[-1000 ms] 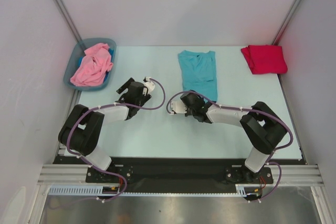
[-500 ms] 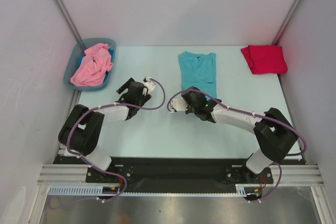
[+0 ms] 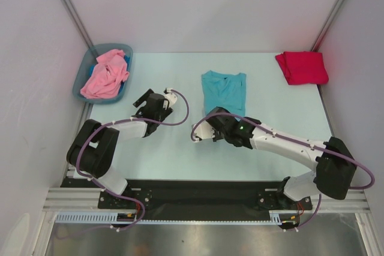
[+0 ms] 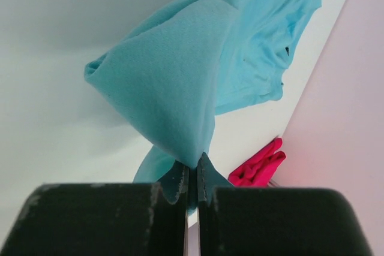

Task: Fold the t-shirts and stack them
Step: Fold the tshirt

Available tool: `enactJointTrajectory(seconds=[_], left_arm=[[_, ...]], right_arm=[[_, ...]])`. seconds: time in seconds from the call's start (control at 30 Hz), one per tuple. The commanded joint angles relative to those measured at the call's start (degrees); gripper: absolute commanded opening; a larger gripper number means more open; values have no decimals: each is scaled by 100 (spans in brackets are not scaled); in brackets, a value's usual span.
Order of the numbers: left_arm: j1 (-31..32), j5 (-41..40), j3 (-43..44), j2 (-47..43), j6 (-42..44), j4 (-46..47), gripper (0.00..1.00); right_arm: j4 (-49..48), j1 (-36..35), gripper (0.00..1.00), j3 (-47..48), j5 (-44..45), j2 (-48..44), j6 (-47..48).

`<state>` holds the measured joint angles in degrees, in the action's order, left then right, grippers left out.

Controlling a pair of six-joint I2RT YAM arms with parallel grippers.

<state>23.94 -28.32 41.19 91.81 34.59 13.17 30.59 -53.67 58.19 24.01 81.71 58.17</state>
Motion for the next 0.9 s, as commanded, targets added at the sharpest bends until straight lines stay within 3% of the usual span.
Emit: enactJointTrajectory(seconds=[0.0,0.3,0.5,0.87], left_arm=[[-30,28,-6,-128,66,125,100],[-30,45,3,-137,66,98,100],[-30,45,21,-128,57,72,99],[-30,63,-6,-128,57,63,100]], right_arm=[[728,-301,0,385,-46,-428,-157],[1319,-821,0,500,77,-595,-421],[212,-637,0,184,385,-455,290],[-1440,426,0,253,-28,467,1222]])
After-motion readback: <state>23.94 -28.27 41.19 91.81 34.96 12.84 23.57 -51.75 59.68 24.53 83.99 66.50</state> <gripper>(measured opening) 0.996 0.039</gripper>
